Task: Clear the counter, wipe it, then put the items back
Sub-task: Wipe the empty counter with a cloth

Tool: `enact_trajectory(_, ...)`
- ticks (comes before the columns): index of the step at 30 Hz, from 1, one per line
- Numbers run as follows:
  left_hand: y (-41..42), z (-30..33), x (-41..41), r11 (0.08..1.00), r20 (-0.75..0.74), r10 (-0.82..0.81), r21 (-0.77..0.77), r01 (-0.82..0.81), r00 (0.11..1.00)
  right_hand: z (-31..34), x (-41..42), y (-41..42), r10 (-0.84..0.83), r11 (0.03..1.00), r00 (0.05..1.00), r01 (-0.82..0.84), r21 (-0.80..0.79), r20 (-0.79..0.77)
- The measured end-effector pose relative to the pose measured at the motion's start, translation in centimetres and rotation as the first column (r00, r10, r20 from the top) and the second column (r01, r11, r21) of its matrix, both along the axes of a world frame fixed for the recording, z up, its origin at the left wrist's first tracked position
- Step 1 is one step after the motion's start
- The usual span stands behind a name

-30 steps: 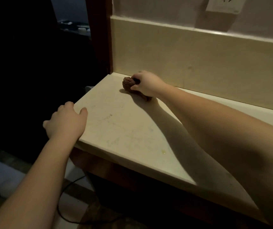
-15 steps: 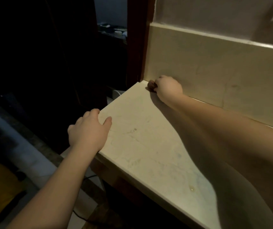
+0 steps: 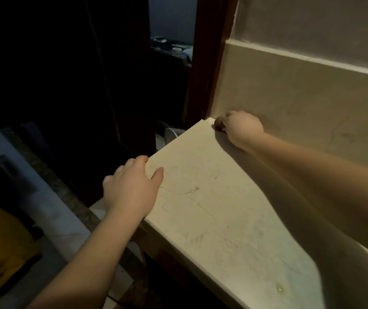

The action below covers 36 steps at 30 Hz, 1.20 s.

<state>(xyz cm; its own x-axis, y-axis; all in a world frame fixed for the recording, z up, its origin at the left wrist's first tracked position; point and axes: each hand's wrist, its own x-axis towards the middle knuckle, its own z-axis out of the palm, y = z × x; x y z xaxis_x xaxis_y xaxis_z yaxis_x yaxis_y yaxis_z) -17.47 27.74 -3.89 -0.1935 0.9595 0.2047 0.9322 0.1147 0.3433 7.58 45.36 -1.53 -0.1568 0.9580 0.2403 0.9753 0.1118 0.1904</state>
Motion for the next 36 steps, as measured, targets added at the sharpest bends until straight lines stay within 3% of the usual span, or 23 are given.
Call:
enact_trajectory(4, -0.2, 0.2, -0.2, 1.0, 0.002, -0.018, -0.015, 0.018, 1.0, 1.0, -2.3, -1.1, 0.012, 0.998, 0.999, -0.014, 0.057, 0.03)
enact_trajectory(9, -0.3, 0.3, -0.3, 0.999, -0.005, -0.04, -0.028, 0.039, 0.999, 0.7, -4.2, -0.8, -0.033, 0.999, 0.993, 0.028, -0.041, -0.113)
enact_trajectory(15, -0.3, 0.2, -0.3, 0.998, -0.016, -0.049, -0.042, 0.049, 0.999, 1.3, -1.8, -2.6, -0.085, 0.991, 0.994, 0.077, -0.109, -0.07)
enact_trajectory(19, -0.4, 0.4, -0.3, 0.998, -0.002, -0.058, -0.036, 0.057, 0.998, 2.4, -4.8, -1.1, -0.152, 0.984, 0.947, 0.116, -0.138, -0.282)
enact_trajectory(21, -0.5, 0.4, -0.3, 0.998, 0.006, -0.059, -0.032, 0.059, 0.998, 1.9, -5.0, -0.9, -0.101, 0.992, 0.936, 0.07, -0.102, -0.338)
enact_trajectory(24, -0.5, 0.5, -0.5, 0.998, 0.004, -0.055, -0.027, 0.055, 0.998, 1.3, -3.8, -2.2, -0.013, 0.999, 0.936, 0.0, -0.038, -0.353)
enact_trajectory(28, -0.4, 0.6, -0.5, 0.998, -0.001, -0.061, -0.034, 0.061, 0.998, 1.0, -3.0, -3.9, 0.076, 0.991, 0.97, -0.1, -0.091, -0.232)
enact_trajectory(36, -0.4, 0.3, -0.6, 0.998, 0.015, -0.061, -0.025, 0.062, 0.998, 0.8, -5.0, -1.1, -0.033, 0.999, 0.939, 0.028, -0.02, -0.343)
